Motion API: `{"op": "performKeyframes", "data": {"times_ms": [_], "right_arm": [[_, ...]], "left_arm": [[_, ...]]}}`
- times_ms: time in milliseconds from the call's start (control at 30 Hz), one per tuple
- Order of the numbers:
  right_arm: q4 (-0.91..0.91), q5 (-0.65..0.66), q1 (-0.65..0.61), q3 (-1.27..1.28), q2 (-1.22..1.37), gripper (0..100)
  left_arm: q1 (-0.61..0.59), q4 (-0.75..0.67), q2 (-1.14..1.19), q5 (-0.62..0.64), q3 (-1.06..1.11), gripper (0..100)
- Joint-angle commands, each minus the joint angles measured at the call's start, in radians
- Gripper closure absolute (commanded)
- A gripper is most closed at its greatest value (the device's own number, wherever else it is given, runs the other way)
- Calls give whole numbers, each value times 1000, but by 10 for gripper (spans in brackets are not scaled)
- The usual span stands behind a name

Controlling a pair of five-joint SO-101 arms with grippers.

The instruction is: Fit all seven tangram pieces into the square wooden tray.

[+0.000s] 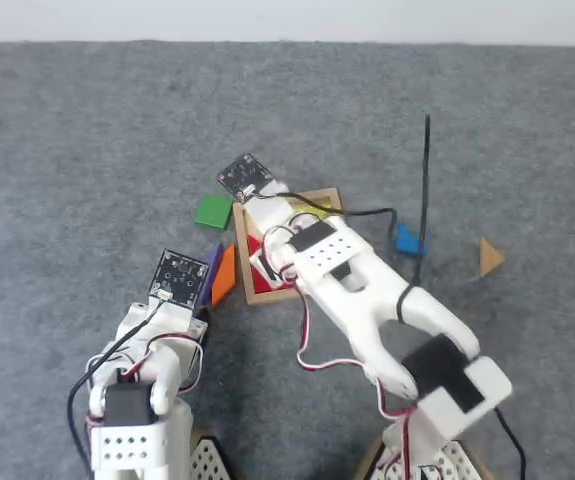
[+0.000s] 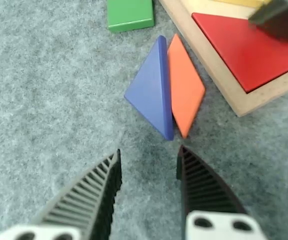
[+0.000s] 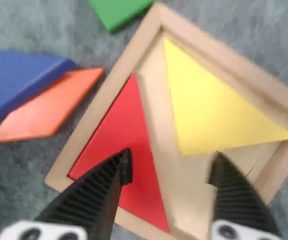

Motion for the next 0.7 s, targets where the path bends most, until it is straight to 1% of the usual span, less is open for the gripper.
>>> {"op": "performKeyframes", "data": {"times_ms": [0, 100, 167, 267, 333, 433, 533, 667], "right_arm": [[71, -8, -24, -100, 31, 679], [122, 28, -45, -129, 96, 706], [186, 41, -41, -157, 134, 742], [331, 48, -1, -216, 156, 809], [412, 49, 25, -252, 154, 836], [509, 61, 42, -295, 147, 849], [598, 147, 42, -328, 157, 851], [645, 183, 56, -336, 163, 851]], "left_arm": [[-5, 8, -12, -8, -8, 830], [-5, 8, -12, -8, -8, 830], [-5, 8, -12, -8, -8, 830], [-5, 8, -12, -8, -8, 830], [-5, 8, -12, -8, -8, 830], [-5, 8, -12, -8, -8, 830], [-5, 8, -12, -8, -8, 830], [-5, 8, -12, -8, -8, 830]]}}
